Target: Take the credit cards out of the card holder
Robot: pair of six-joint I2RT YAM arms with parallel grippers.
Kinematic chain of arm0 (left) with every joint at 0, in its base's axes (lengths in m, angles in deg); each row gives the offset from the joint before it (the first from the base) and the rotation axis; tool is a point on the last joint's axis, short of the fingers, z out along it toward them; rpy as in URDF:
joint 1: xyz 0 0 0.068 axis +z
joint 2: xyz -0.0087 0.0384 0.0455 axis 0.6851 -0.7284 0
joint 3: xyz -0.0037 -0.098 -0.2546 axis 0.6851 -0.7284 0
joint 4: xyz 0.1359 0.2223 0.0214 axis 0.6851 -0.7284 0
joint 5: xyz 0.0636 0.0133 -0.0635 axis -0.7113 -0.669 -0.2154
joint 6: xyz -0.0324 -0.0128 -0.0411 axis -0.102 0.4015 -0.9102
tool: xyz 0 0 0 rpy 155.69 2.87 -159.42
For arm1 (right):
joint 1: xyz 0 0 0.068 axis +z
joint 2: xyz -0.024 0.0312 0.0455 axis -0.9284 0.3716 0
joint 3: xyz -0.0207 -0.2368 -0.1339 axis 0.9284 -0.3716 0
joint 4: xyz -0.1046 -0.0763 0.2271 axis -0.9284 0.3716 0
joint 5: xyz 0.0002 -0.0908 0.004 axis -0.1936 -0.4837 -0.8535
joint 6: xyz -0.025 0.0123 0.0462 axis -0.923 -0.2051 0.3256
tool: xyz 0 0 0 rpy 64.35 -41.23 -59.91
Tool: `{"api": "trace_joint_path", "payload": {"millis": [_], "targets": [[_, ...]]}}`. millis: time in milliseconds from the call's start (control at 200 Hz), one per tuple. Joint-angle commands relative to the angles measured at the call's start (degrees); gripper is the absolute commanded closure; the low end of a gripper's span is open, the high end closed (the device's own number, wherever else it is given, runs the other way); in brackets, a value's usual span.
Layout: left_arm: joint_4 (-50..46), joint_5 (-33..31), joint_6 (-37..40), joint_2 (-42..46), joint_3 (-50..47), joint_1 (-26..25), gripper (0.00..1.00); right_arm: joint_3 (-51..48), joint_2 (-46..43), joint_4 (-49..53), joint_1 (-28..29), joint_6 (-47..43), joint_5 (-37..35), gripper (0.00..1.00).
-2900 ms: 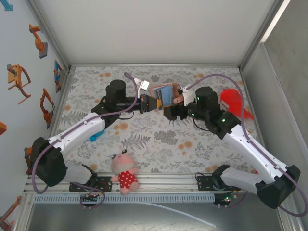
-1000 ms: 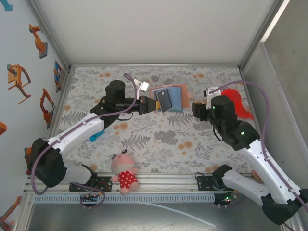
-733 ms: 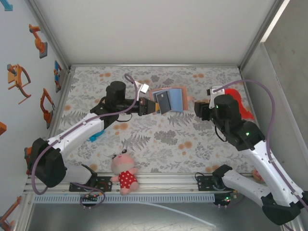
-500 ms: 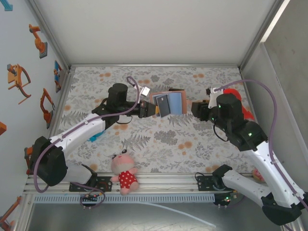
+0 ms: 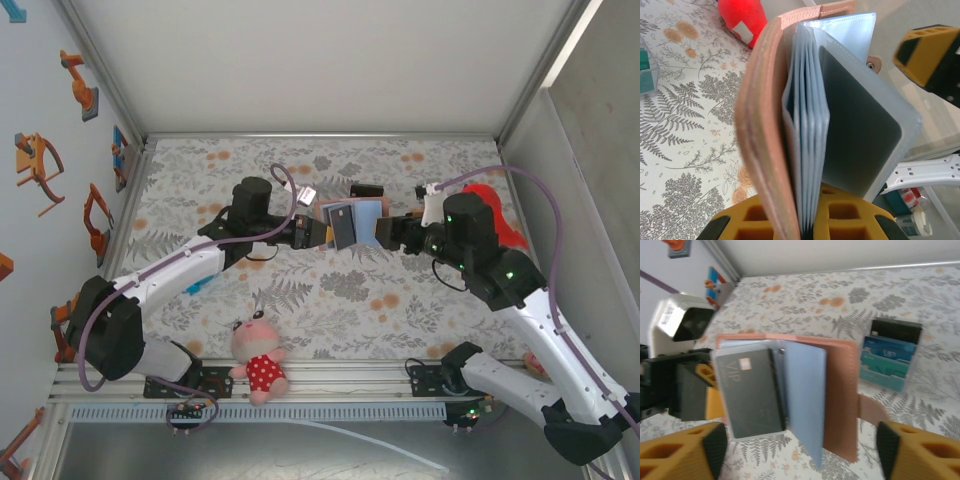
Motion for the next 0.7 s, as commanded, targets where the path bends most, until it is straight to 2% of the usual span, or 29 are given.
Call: {"api": "trace_joint_path", "payload": {"millis": [0,110,225,471,606,696], "targets": [[2.88,3.01,0.48,-0.16,-0.38,-0.28,1.0,1.6,-0.29,3.27,-0.03,-1.8,-7.12,0.1],[3.2,3.71,0.43,-0.06,-0.58,-0.21,1.0,0.97,0.71,3.29,-0.21,-2.25,-6.4,0.01],[4.68,4.67,-0.35,0.16,-0.68,-0.21,1.0,-1.14,2.15,1.53,-0.63,-1.84,-3.4,0.0],[7.34,6.53,-1.94,0.87,-0.93,-0.28,1.0,-7.96,2.01,-8.76,-3.2,1.33,8.69,0.01],[8.61,7.37,-2.93,1.26,-0.94,-0.32,1.0,-11.53,1.37,-15.07,-4.97,3.56,14.79,0.09],[9.72,8.01,-3.58,1.48,-0.88,-0.35,1.0,-13.29,1.29,-18.73,-5.39,4.59,17.27,0.2]]}}
